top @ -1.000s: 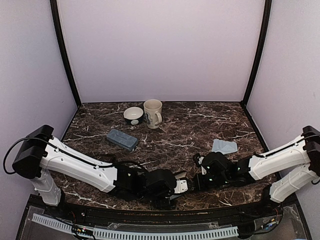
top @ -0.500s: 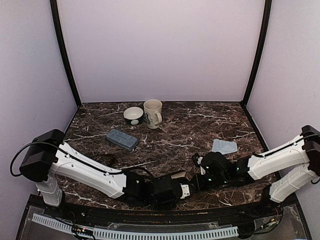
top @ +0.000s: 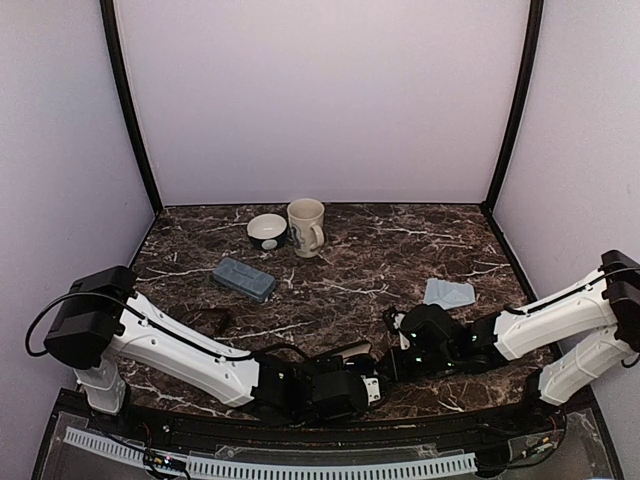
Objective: Organize the sunglasses
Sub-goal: Adjust the sunglasses in the sunglasses case.
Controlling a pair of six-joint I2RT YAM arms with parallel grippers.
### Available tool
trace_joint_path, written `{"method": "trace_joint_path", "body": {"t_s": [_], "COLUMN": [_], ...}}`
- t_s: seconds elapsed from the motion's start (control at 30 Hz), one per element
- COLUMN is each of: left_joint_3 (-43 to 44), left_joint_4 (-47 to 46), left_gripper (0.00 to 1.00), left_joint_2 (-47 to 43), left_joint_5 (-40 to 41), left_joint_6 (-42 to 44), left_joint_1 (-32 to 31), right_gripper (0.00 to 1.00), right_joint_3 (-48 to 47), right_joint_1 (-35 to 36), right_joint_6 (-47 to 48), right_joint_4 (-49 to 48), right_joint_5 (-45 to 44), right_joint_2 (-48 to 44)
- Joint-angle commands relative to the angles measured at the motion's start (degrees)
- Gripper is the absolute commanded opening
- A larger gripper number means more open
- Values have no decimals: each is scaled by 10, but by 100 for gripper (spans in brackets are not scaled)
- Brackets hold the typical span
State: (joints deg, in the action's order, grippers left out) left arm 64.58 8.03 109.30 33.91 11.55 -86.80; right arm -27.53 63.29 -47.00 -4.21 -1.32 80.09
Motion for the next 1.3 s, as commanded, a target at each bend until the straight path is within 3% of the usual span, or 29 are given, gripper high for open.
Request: {"method": "trace_joint_path", "body": {"t_s": [0.0,0.37,0.87,1.27], "left_joint_3": [10,7,8,14], "left_joint_4": [8,14,42,44], "left_gripper": [80,74,54,76], "left_joint_2": [5,7,-7,-29], "left_joint_5": [-14,-68,-94,-60], "left_joint_6": [-5,-34,-76,-77], "left_joint_1": [-2,15,14,11], "right_gripper": [0,0,0,0], "right_joint_3": [-10,-15,-10,-10], "right_joint_1": [8,8,9,12], "right_joint_6": [7,10,8,6], "right_joint_4": [1,1,-2,6], "right_joint_5": [3,4,4,-5], "right_joint_2": [8,11,12,6]}}
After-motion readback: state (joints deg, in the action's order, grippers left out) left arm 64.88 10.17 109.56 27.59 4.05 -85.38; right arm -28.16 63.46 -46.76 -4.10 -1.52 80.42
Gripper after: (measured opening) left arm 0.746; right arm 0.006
